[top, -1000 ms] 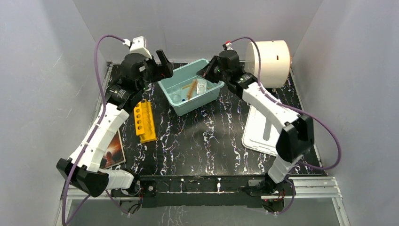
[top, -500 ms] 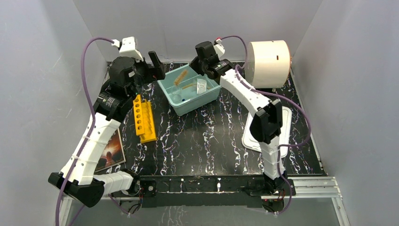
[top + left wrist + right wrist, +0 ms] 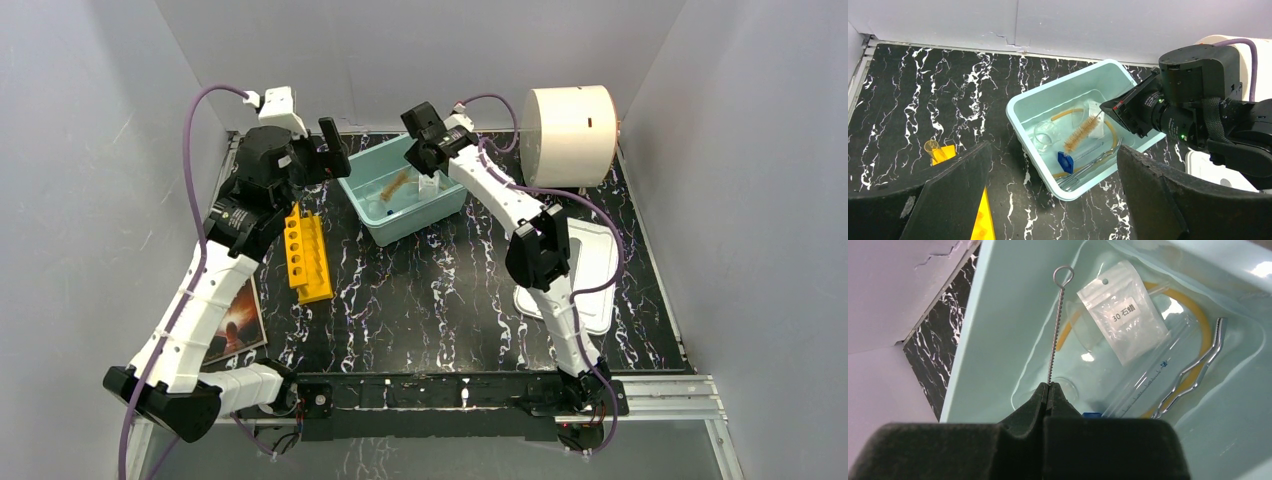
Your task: Organize the chemistry lab equipment
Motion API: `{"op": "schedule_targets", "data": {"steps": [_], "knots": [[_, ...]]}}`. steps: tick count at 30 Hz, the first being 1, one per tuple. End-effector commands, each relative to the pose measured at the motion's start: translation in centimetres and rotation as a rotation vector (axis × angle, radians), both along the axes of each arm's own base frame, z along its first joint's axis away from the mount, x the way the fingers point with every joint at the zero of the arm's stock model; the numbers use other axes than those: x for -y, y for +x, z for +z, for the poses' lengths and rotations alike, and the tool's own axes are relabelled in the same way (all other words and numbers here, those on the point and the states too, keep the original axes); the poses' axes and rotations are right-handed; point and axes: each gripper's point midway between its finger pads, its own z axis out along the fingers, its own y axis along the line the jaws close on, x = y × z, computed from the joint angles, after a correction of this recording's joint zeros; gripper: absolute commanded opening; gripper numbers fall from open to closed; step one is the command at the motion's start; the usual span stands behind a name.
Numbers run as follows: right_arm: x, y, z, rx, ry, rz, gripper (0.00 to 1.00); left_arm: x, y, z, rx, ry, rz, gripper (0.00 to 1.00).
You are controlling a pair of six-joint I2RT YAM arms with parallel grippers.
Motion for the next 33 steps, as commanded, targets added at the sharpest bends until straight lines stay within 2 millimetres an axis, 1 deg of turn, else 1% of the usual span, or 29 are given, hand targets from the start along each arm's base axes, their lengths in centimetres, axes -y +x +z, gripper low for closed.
{"op": "schedule_targets", "data": {"steps": [1,5,9,14,15,16,17,19,20,22,25,28,31,33], "knots": [[0.3,-0.5,-0.9,-0.038,0.000,-0.067,0.05,-0.6,-0.1,0.3,0.016,0.026,0.015,0.96],[0.6,-0.5,-2.4,-0.082,-0.018,-0.107,0.08,-0.6,0.0,-0.1,0.010,0.035,0.017,0.96],[1.0,-1.1,-4.0,-0.139,-0.039,-0.136,0.07,-0.9,0.0,-0.3,0.007,0.044,0.030,0.96],[1.5,-1.5,-4.7,-0.165,-0.050,-0.167,0.07,-0.9,0.0,-0.5,0.004,0.046,0.032,0.96],[1.6,-1.6,-4.7,-0.168,-0.054,-0.167,0.10,-0.9,0.1,-0.5,0.003,0.048,0.032,0.96],[1.6,-1.6,-4.7,-0.169,-0.055,-0.166,0.14,-0.9,0.1,-0.5,0.003,0.050,0.032,0.96],[1.6,-1.6,-4.6,-0.165,-0.054,-0.166,0.21,-0.9,0.1,-0.5,0.003,0.051,0.031,0.96],[1.6,-1.5,-3.9,-0.148,-0.049,-0.156,0.37,-0.9,0.1,-0.5,0.004,0.050,0.030,0.96],[1.6,-1.4,-3.3,-0.133,-0.044,-0.149,0.42,-0.9,0.1,-0.5,0.005,0.050,0.030,0.96],[1.3,-1.0,-1.7,-0.089,-0.032,-0.126,0.48,-0.8,0.0,-0.3,0.008,0.043,0.027,0.96],[1.1,-0.5,1.4,-0.005,-0.014,-0.080,0.51,-0.8,0.0,-0.1,0.012,0.037,0.023,0.96],[1.5,-0.4,4.5,0.072,-0.017,-0.050,0.53,-0.7,-0.1,0.1,0.018,0.033,0.017,0.96],[2.3,-1.0,7.2,0.139,-0.039,-0.004,0.53,-0.5,-0.2,0.1,0.019,0.029,0.006,0.97],[2.9,-1.4,8.7,0.181,-0.059,0.026,0.53,-0.4,-0.2,0.0,0.017,0.025,0.004,0.97]]}}
